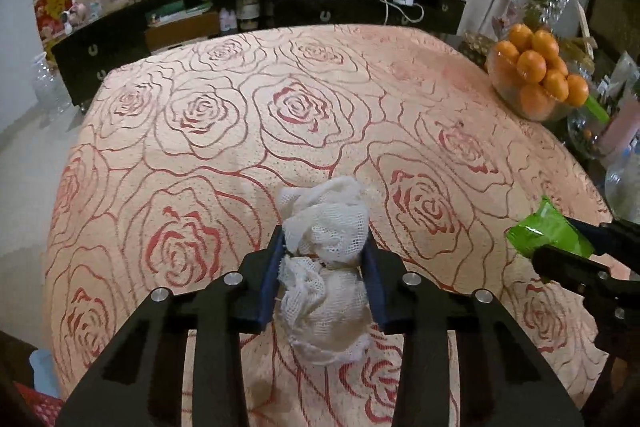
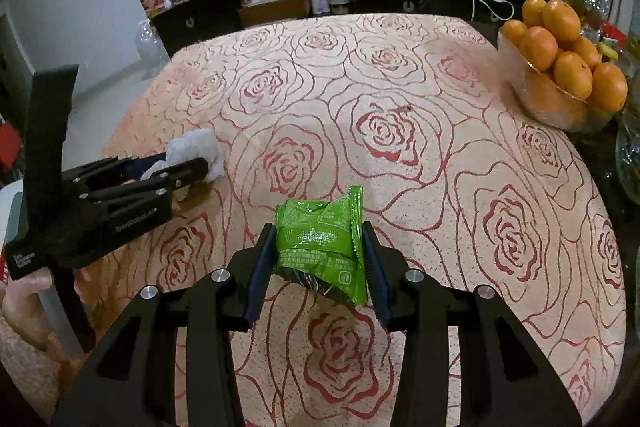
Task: Collect trash
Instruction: 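Grasp the white tissue with the left tool while the right tool holds the wrapper, then carry the tissue and green wrapper with both tools over the red wastebasket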
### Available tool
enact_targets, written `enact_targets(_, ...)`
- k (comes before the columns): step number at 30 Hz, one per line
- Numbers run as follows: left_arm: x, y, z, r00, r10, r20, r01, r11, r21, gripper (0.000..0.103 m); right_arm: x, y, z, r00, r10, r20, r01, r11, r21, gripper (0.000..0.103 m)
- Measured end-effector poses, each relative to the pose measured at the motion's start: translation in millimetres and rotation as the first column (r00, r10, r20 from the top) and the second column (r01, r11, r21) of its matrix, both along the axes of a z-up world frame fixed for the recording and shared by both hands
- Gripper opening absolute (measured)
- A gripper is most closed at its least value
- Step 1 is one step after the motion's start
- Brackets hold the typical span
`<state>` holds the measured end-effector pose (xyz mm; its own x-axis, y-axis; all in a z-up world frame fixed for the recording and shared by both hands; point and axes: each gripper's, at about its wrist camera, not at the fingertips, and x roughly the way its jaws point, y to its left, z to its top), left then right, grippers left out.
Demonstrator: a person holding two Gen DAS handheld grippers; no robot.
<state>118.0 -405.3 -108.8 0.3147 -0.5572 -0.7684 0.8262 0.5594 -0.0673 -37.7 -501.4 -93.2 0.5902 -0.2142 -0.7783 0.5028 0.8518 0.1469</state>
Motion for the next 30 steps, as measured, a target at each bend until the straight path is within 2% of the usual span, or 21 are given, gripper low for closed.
enact_targets(10, 0.4, 50.4, 47.4, 0.996, 0.083, 0.016, -0.081, 0.993, -0.088, 0.035, 7.4, 15.3, 16.9, 0.998, 0.034, 0.049, -0.033, 0.999, -0.011, 0.041)
enact_targets(14, -1.9, 70.0, 63.5, 0.991, 0.114, 0.067, -0.108, 0.990, -0.096, 0.035, 13.4, 24.5, 23.6, 0.996, 0.055, 0.067, -0.054, 0.998, -0.018, 0.041)
enact_targets(23, -2.2, 112.4, 88.4, 0.976, 0.183, 0.119, -0.169, 0.979, -0.115, 0.035, 30.1, 49.8, 38.5, 0.987, 0.119, 0.109, -0.116, 0.993, -0.036, 0.041)
enact_targets(30, -2.2, 143.7, 97.6, 0.956, 0.245, 0.161, -0.230, 0.967, -0.108, 0.035, 43.3, 70.7, 47.3, 0.975, 0.177, 0.136, -0.171, 0.984, -0.053, 0.041)
